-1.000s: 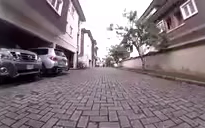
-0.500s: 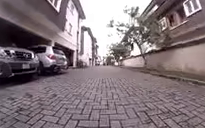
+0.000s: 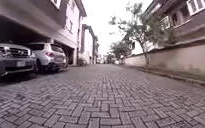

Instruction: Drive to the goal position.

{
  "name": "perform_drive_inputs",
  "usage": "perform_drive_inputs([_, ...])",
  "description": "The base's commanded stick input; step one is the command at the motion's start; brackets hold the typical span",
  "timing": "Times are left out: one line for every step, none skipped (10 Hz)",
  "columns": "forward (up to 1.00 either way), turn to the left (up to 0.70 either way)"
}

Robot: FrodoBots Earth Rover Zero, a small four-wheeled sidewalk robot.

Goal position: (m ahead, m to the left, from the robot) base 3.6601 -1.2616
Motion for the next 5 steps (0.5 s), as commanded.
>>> perform_drive_inputs([0.50,0.00])
perform_drive_inputs([0.50,0.00])
perform_drive_inputs([0.50,0.00])
perform_drive_inputs([0.50,0.00])
perform_drive_inputs([0.50,0.00])
